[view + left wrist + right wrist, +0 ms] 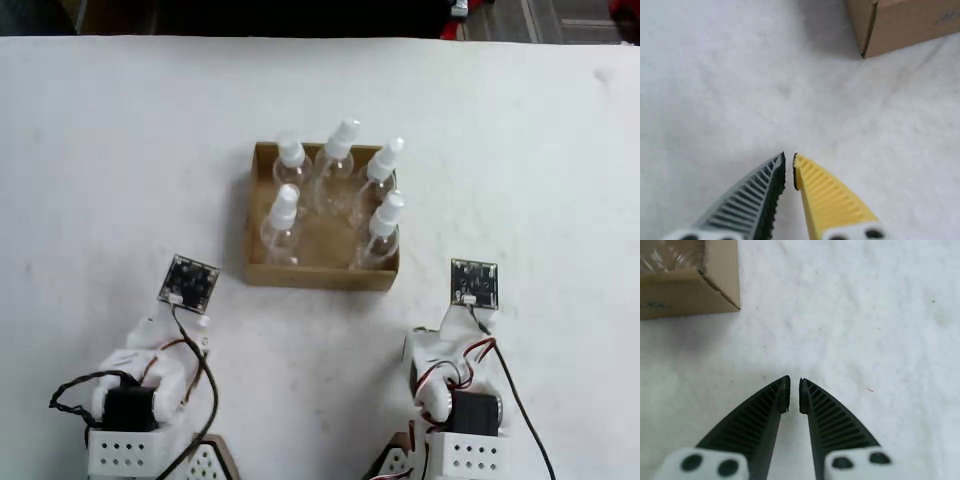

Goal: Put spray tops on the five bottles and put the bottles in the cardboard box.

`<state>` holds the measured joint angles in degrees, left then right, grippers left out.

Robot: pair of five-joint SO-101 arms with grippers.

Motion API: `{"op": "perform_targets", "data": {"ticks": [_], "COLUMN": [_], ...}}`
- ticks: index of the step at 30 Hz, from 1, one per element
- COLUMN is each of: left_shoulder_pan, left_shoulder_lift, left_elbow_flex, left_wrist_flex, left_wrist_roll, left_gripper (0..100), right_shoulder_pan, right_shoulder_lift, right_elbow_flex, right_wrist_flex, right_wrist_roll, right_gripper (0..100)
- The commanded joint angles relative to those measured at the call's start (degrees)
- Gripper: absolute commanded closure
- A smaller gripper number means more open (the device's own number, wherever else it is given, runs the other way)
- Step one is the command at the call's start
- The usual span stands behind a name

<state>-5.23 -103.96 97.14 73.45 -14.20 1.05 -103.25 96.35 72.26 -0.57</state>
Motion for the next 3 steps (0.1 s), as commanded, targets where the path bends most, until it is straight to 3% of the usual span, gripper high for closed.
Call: {"op": "perform_targets", "data": {"ticks": [1,3], "left_shoulder_pan": [-0.48,-0.48], "left_shoulder_lift": [-0.84,-0.84], "left_elbow_flex": [-0.18,-0.18], "left_wrist_flex": [0.26,0.26], "left_wrist_roll": [0.79,0.79], "left_gripper": [97,97], "right_shoulder_pan": [0.66,0.66], "right_shoulder_lift": [0.04,0.04], "right_elbow_flex": [0.53,0.53], "right_wrist_flex": [0.31,0.31], "right_wrist_roll": [0.09,0.09], "right_gripper": [98.1,98.1]}}
